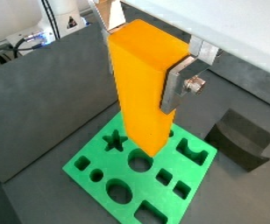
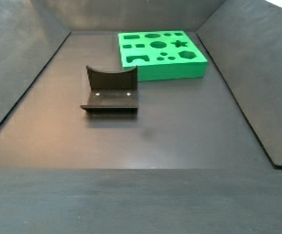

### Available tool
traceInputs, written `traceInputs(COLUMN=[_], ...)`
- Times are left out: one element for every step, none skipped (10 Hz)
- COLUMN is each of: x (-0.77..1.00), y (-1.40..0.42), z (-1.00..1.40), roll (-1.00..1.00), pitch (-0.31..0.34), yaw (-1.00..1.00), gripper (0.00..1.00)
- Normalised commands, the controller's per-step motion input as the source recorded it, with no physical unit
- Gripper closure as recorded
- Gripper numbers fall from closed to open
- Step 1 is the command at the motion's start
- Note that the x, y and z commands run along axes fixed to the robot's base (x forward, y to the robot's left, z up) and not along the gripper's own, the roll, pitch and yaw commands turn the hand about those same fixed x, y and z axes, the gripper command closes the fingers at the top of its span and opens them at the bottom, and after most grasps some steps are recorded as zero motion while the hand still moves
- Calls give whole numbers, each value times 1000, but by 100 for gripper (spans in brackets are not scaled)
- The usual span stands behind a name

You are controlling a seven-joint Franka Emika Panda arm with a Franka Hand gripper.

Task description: Insert the rectangle object.

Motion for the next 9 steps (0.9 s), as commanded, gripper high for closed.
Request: traceInputs(x=[943,963,960,951,949,569,306,300,334], y=[-257,-220,-146,-83,-69,0,0,0,-6], z=[-1000,-971,-923,-826,-711,-543,-537,-534,-354], roll=[-131,-137,-159,-149,-27,20,21,0,0], pitch=[-57,-36,-20,0,23,49,0,0,19], yaw=[0,0,49,123,166,263,351,306,183], gripper=[100,100,100,100,100,100,100,100,100])
